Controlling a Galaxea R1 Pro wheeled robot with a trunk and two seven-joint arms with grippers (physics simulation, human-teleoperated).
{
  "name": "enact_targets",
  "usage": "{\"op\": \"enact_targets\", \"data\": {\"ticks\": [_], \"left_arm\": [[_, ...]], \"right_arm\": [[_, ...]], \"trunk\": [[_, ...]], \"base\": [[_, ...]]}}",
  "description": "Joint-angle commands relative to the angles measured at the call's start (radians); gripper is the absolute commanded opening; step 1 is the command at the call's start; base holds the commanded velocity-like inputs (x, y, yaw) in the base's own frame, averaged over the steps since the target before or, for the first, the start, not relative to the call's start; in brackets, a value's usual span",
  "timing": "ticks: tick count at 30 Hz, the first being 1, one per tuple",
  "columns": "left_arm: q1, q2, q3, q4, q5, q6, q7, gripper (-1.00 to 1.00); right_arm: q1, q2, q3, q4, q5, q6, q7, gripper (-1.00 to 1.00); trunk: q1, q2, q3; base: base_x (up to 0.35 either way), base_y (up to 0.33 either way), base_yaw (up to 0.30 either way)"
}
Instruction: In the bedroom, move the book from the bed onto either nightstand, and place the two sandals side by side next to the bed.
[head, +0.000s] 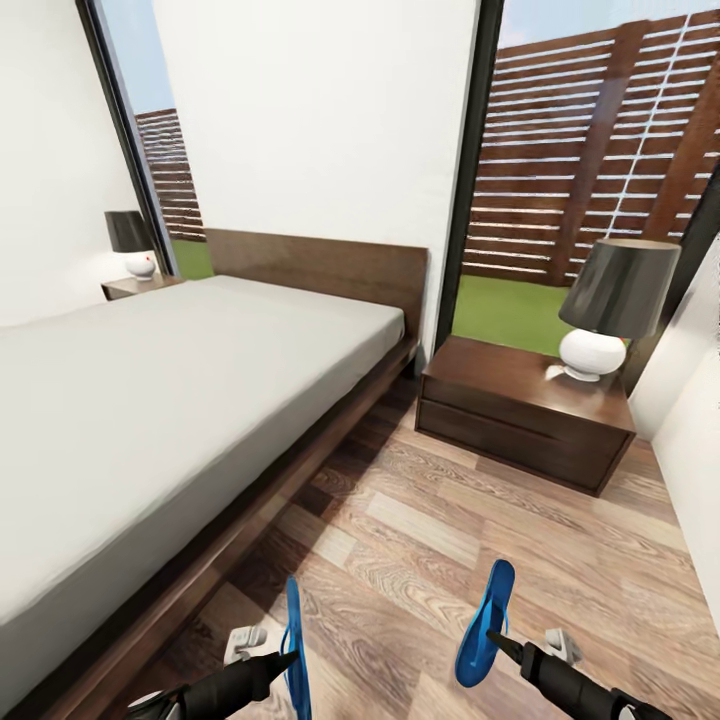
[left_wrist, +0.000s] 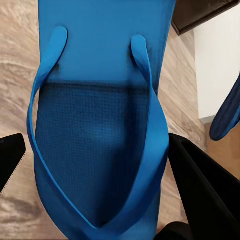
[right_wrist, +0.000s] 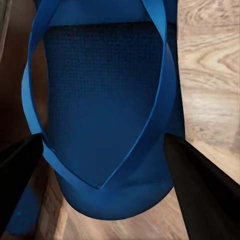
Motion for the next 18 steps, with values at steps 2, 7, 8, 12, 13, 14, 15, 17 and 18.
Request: {"op": "enact_targets", "data": {"ticks": [2,7,8,12,13,14,15,17,18], "left_arm": [[0.0,0.0,0.002,0.0,0.004,0.008,0.003,-1.0],[0.0,0.0,0.002,0.0,0.005,-0.031,0.056,-1.0],[0.0,0.0,0.002,0.0,0.005,-0.041,0.069,-1.0],[0.0,-0.002,0.002,0.0,0.006,-0.056,0.096,-1.0],[0.0,-0.002,0.002,0.0,0.006,-0.057,0.099,-1.0],[0.0,-0.002,0.002,0.0,0.006,-0.059,0.101,-1.0],[0.0,-0.002,0.002,0.001,0.006,-0.059,0.101,-1.0],[0.0,-0.003,0.002,0.0,0.006,-0.06,0.102,-1.0],[0.0,-0.003,0.002,0.0,0.006,-0.06,0.102,-1.0]], "right_arm": [[0.0,0.001,-0.002,0.0,0.024,0.009,0.002,-1.0],[0.0,0.008,-0.002,0.0,0.193,0.008,0.001,-1.0],[0.0,0.01,-0.002,0.0,0.231,0.008,0.001,-1.0],[0.0,0.013,-0.002,-0.001,0.326,-0.006,0.001,-1.0],[0.0,0.013,-0.002,-0.001,0.333,-0.022,0.001,-1.0],[0.0,0.013,-0.002,-0.001,0.341,-0.063,0.001,-1.0],[0.0,0.012,-0.002,-0.001,0.341,-0.088,0.001,-1.0],[0.0,0.011,-0.003,-0.001,0.34,-0.104,0.001,-1.0],[-0.001,0.011,-0.003,-0.001,0.34,-0.108,0.001,-1.0]], "trunk": [[-0.001,0.0,0.007],[-0.007,0.008,0.026],[-0.011,0.015,0.029],[-0.026,0.043,0.041],[-0.03,0.05,0.044],[-0.034,0.057,0.048],[-0.037,0.064,0.051],[-0.041,0.071,0.054],[-0.041,0.071,0.054]], "base": [[0.0,0.0,0.0],[0.0,0.0,0.0],[0.0,0.0,0.0],[0.0,0.0,0.0],[0.0,0.0,0.0],[0.0,0.0,0.0],[0.0,0.0,0.0],[0.0,0.0,0.0],[0.0,0.0,0.0]]}}
